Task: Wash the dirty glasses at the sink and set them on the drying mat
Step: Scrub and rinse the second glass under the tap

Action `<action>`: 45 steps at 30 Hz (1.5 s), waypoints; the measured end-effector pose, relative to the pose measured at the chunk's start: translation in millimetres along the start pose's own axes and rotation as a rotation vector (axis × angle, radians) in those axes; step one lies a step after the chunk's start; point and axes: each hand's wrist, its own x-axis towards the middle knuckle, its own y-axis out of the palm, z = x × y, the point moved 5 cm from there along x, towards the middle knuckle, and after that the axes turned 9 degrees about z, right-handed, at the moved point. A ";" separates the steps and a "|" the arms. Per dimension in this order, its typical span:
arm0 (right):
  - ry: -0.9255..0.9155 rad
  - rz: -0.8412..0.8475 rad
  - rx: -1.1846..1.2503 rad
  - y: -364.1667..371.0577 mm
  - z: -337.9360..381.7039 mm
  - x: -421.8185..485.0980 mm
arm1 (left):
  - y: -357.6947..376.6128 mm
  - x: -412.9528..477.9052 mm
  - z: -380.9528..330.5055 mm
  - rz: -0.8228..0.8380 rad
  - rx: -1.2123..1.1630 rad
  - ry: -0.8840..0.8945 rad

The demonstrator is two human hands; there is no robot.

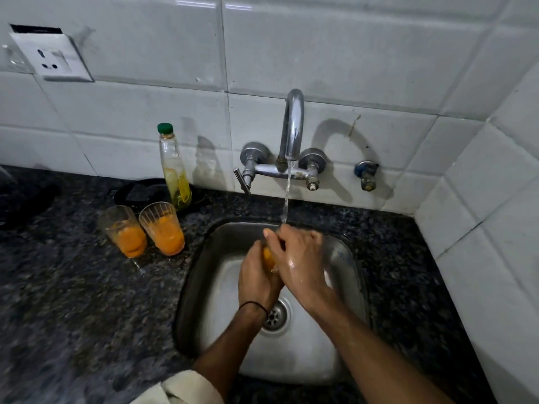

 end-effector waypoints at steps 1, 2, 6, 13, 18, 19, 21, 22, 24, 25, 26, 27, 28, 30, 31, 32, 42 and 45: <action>0.093 0.058 0.083 4.0 -2.3 4.4 | 1.2 -0.8 1.1 -0.031 0.075 -0.001; 0.161 0.102 0.142 6.8 -5.9 8.6 | 1.4 -1.5 0.1 -0.023 0.112 -0.019; 0.028 0.314 0.065 -1.7 -1.5 23.3 | 6.4 2.1 -4.7 0.524 -0.356 -0.220; 0.195 0.249 0.220 9.7 -8.1 25.7 | 0.1 15.0 -12.8 0.402 -0.131 -0.131; 0.101 0.264 0.016 8.7 -6.5 25.2 | 8.2 15.1 -9.4 0.281 -0.134 -0.090; 0.053 0.349 0.063 5.5 -7.0 25.3 | 8.2 14.6 -7.8 0.461 -0.323 -0.138; -0.018 0.496 0.238 1.2 -7.1 24.7 | 2.5 8.1 -12.2 0.781 -0.629 -0.174; -0.023 0.506 0.293 -0.6 -5.0 24.1 | -1.7 5.3 -16.9 0.871 -0.681 -0.180; 0.038 0.408 0.317 -0.5 -3.4 25.4 | -2.2 10.8 -16.8 0.791 -0.570 -0.165; 0.087 0.324 0.290 0.8 -3.4 25.8 | -1.5 15.3 -16.3 0.658 -0.427 -0.140; 0.135 0.240 0.229 1.6 -2.3 25.2 | -1.5 20.0 -16.4 0.483 -0.239 -0.105; 0.177 0.182 0.153 3.7 -0.3 24.4 | -1.5 23.0 -17.7 0.300 -0.034 -0.058; 0.200 0.156 0.078 7.1 1.6 23.4 | -2.3 21.7 -20.4 0.152 0.091 -0.022; 0.168 0.175 -0.011 11.6 4.1 24.3 | -1.8 21.0 -14.3 0.129 0.005 -0.035; 0.124 0.224 -0.033 10.9 4.8 25.8 | -1.0 20.7 -10.5 0.242 -0.164 -0.088; 0.067 0.293 -0.016 9.4 6.0 26.9 | -0.8 18.3 -9.6 0.411 -0.322 -0.126; 0.262 0.130 -0.010 14.9 3.0 32.0 | -9.8 21.8 -24.9 0.092 0.137 -0.005; 0.107 0.335 0.029 6.6 -1.0 36.3 | -3.9 22.0 -9.0 0.432 -0.257 -0.147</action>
